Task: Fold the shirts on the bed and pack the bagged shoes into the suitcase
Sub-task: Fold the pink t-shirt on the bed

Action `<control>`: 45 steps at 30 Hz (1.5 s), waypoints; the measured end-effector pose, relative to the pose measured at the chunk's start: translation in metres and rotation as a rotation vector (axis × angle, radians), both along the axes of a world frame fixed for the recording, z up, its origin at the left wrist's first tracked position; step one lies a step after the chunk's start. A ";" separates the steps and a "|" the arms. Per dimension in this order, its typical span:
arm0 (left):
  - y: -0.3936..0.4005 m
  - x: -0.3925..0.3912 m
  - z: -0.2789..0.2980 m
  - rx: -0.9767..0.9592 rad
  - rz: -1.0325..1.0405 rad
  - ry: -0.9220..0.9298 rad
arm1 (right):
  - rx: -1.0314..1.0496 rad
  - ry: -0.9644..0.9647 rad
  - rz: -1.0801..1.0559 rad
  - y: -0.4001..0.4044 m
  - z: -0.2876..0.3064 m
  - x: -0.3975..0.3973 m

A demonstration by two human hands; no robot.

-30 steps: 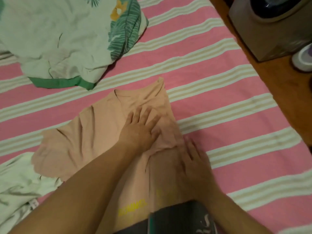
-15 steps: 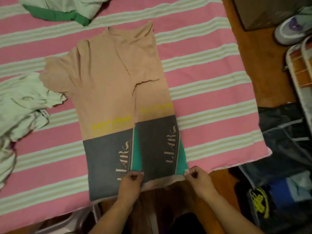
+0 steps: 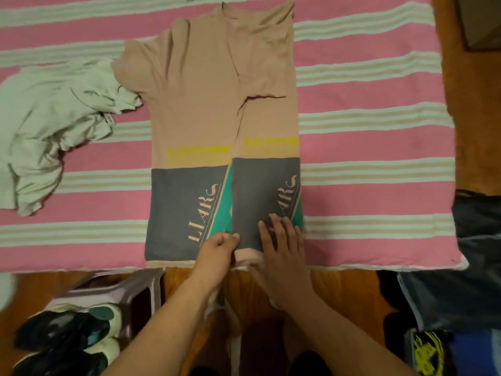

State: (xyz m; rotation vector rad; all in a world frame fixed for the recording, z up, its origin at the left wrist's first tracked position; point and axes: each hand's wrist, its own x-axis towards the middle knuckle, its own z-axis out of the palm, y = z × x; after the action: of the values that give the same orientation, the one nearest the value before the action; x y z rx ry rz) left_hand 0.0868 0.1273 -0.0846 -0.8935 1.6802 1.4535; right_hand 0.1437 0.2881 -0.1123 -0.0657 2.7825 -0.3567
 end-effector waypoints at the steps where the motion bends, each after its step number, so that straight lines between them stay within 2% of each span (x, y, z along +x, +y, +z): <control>1: 0.003 -0.001 0.005 0.003 0.026 0.001 | 0.003 0.007 -0.036 -0.003 -0.001 -0.002; 4: 0.004 -0.004 0.008 0.009 0.056 -0.002 | 0.012 0.085 -0.200 0.007 -0.002 -0.005; 6: 0.000 0.000 0.001 -0.069 -0.047 -0.002 | 0.045 0.144 -0.228 0.029 -0.005 0.004; 8: -0.001 0.006 -0.005 -0.170 -0.205 0.013 | 0.072 0.175 -0.141 0.051 -0.002 0.013; 11: 0.009 0.015 -0.011 -0.290 -0.331 0.048 | 0.113 0.040 -0.048 0.057 0.012 0.021; 18: 0.012 0.025 -0.034 -0.419 -0.373 0.074 | 0.233 -0.325 0.000 0.050 0.011 0.013; 23: 0.006 0.024 -0.033 -0.471 -0.478 0.051 | 0.057 -0.412 0.308 0.052 0.025 -0.013; 26: 0.011 0.023 -0.027 -0.437 -0.492 0.009 | 0.005 -0.260 0.276 0.063 0.039 -0.054; 28: 0.012 0.020 -0.025 -0.451 -0.594 -0.018 | -0.003 -0.231 0.223 0.066 0.044 -0.103; 30: 0.008 0.008 -0.024 -0.435 -0.760 -0.066 | -0.001 -0.200 0.271 0.064 0.045 -0.163; 33: -0.003 -0.030 -0.028 -0.291 -0.902 -0.163 | 0.034 -0.131 0.303 0.055 0.042 -0.257; 35: -0.017 -0.065 -0.025 -0.236 -0.848 -0.184 | 0.050 -0.090 0.338 0.041 0.032 -0.312; 37: -0.041 -0.108 -0.023 -0.384 -0.748 -0.005 | 0.088 -0.054 0.382 0.018 0.021 -0.356; 39: -0.075 -0.147 -0.021 -0.596 -0.494 0.201 | 0.100 -0.053 0.389 -0.013 0.012 -0.387; 41: -0.110 -0.181 -0.021 -0.688 -0.204 0.319 | 0.087 -0.038 0.402 -0.053 0.007 -0.412; 43: -0.144 -0.207 -0.034 -0.664 -0.124 0.381 | 0.072 0.013 0.445 -0.101 0.004 -0.438; 45: -0.172 -0.219 -0.055 -0.507 -0.118 0.355 | -0.017 0.048 0.461 -0.159 0.001 -0.456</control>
State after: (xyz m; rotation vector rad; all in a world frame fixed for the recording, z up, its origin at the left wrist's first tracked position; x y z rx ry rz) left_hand -0.1323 -0.0446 -0.1392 -0.8048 2.3915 1.1696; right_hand -0.3120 0.1291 -0.1109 -0.7112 2.7003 -0.2601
